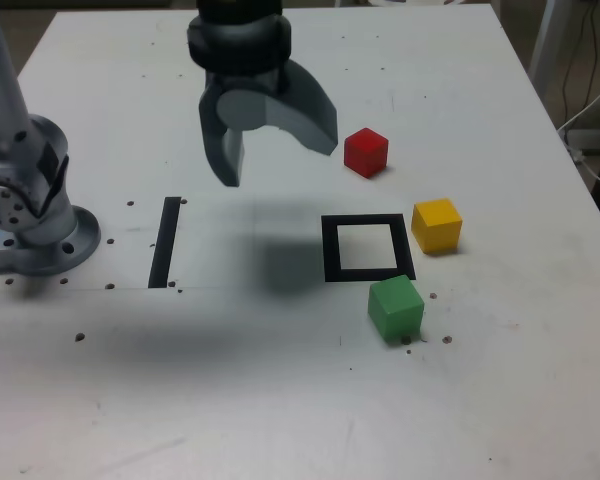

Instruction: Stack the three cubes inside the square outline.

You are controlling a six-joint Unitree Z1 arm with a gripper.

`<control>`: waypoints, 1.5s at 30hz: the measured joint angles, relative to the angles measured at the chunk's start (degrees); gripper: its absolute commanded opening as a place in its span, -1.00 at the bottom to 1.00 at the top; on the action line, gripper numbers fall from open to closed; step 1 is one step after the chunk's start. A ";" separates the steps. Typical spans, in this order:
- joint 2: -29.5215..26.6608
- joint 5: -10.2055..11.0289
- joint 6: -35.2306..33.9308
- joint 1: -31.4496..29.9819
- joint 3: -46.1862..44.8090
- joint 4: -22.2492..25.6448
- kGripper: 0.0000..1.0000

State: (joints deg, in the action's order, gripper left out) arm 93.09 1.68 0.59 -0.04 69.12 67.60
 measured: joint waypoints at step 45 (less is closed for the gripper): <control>21.55 2.39 1.06 20.37 16.81 -1.82 1.00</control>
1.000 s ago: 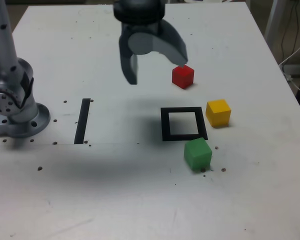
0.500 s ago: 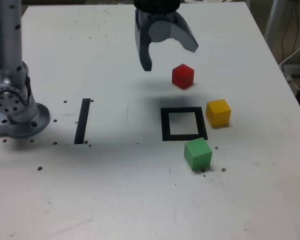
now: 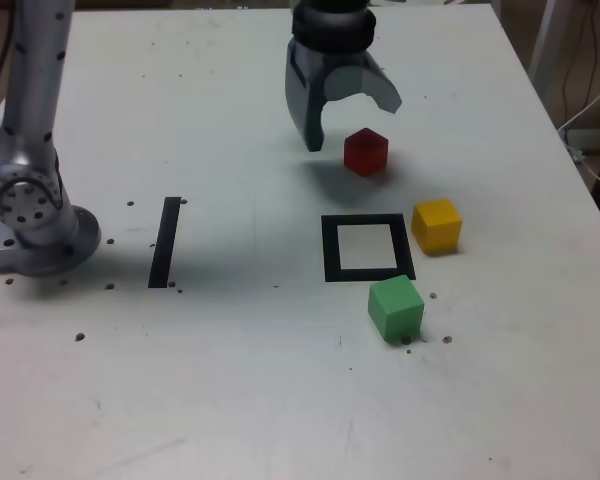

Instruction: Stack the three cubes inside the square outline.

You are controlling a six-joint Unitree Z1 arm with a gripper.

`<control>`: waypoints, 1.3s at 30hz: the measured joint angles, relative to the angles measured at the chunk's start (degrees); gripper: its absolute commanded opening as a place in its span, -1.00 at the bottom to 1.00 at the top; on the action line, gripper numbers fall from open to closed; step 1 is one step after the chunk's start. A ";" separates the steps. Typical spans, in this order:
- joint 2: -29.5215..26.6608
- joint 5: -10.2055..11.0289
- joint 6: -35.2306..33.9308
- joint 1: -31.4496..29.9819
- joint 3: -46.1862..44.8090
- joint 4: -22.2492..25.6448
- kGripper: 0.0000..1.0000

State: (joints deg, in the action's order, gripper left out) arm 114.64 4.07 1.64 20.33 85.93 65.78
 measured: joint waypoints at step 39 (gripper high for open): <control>6.66 -3.41 -12.32 -0.15 5.87 3.56 0.80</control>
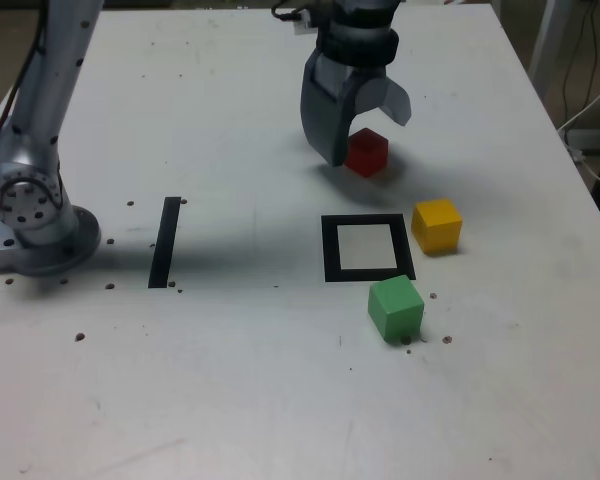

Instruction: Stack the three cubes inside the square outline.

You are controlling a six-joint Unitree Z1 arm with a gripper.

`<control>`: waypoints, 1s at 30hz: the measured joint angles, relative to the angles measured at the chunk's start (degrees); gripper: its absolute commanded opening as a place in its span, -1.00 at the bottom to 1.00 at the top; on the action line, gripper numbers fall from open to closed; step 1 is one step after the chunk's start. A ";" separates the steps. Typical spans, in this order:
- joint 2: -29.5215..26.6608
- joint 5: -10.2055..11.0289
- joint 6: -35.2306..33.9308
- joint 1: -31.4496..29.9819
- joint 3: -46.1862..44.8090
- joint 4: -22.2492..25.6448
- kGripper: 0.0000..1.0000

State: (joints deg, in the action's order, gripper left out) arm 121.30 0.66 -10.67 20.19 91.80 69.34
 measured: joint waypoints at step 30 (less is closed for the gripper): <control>-1.10 2.07 -4.80 -0.05 -4.30 -10.79 -0.51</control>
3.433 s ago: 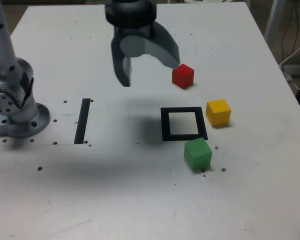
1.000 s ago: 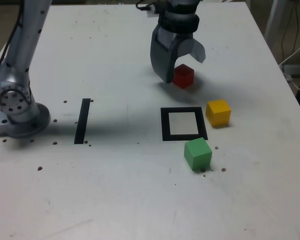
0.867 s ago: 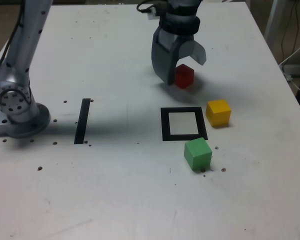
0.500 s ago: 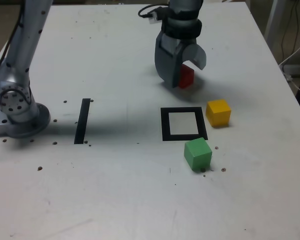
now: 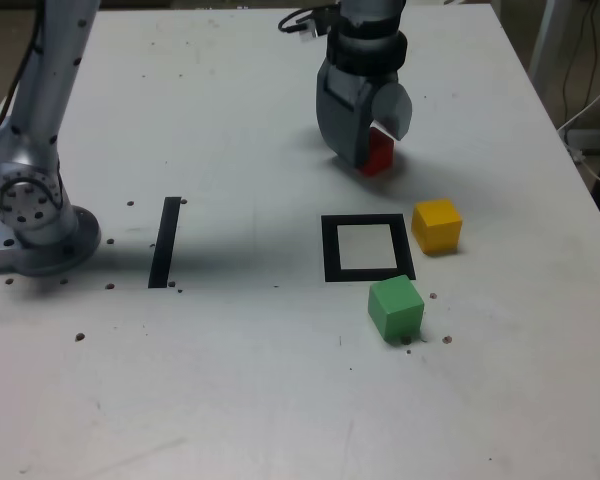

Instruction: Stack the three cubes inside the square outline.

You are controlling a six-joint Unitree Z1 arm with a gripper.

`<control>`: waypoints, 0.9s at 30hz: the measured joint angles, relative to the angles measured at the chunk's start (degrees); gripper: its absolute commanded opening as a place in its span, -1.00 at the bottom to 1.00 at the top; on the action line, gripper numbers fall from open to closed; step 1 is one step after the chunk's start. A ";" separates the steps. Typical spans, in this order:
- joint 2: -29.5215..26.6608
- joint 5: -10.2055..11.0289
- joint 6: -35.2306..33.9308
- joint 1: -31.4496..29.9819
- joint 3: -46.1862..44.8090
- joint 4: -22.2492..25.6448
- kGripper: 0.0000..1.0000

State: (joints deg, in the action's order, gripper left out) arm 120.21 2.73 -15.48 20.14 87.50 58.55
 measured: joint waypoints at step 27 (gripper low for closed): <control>-8.64 1.40 11.40 -10.32 -3.52 3.25 -0.79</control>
State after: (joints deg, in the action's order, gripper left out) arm 111.56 4.13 -4.07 9.82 83.97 61.80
